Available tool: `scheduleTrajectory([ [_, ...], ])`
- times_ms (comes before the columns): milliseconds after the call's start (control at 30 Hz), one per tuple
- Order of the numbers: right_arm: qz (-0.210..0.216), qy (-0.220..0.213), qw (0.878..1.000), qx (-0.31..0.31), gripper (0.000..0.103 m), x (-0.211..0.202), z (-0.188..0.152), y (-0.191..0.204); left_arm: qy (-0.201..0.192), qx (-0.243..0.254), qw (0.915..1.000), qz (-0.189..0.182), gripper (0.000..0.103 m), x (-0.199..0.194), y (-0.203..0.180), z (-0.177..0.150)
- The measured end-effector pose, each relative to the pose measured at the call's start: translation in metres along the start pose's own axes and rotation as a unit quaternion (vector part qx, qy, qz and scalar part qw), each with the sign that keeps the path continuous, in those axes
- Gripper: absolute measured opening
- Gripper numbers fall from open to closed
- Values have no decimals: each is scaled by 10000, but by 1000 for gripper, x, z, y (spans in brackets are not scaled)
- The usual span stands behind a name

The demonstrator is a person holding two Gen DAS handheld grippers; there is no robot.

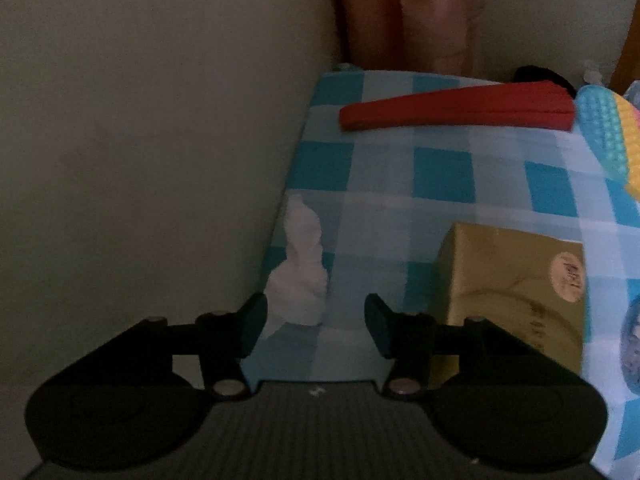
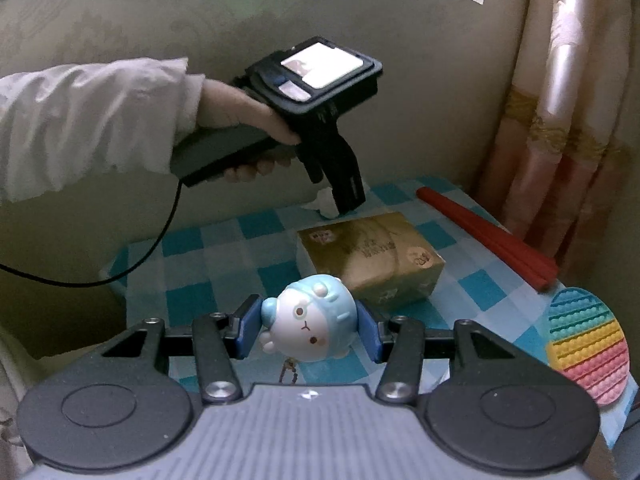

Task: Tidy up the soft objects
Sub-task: 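Grasp the crumpled white tissue with the left gripper while the right holds the doll, then carry the tissue and doll over the box and open both grippers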

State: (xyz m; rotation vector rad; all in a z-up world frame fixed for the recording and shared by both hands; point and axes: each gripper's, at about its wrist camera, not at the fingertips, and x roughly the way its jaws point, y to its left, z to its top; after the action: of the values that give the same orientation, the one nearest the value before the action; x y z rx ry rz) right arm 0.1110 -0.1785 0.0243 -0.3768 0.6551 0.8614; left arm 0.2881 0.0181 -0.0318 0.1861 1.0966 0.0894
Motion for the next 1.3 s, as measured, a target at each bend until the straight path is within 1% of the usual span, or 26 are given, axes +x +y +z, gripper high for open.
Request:
scheduleTrajectory([
  [67,39,-21,10000,25,56,1,0,-1,2,54,9999,158,49,6,-2,1],
  [100,44,-23,10000,38,56,1,0,-2,12,69,9998,184,47,8,-2,2],
  [133,49,-17,10000,35,56,2,0,-2,27,66,9998,194,46,10,-2,3],
  [267,47,-9,10000,-80,56,1,0,2,75,111,9996,266,46,19,-4,5],
  [567,87,33,9999,-44,56,5,2,1,166,120,9992,345,46,34,-2,7],
  [733,104,54,9999,-46,56,6,3,1,187,67,9992,336,43,41,0,9],
  [867,109,58,9999,-28,56,7,3,1,143,61,9993,335,44,40,-2,13],
  [967,105,73,9999,-24,56,10,3,2,139,98,9990,407,45,42,-4,16],
  [1033,112,74,9999,-23,56,11,4,2,178,115,9990,404,42,44,-5,18],
  [1300,83,86,9999,-35,56,10,4,4,57,171,9994,291,39,36,-5,15],
])
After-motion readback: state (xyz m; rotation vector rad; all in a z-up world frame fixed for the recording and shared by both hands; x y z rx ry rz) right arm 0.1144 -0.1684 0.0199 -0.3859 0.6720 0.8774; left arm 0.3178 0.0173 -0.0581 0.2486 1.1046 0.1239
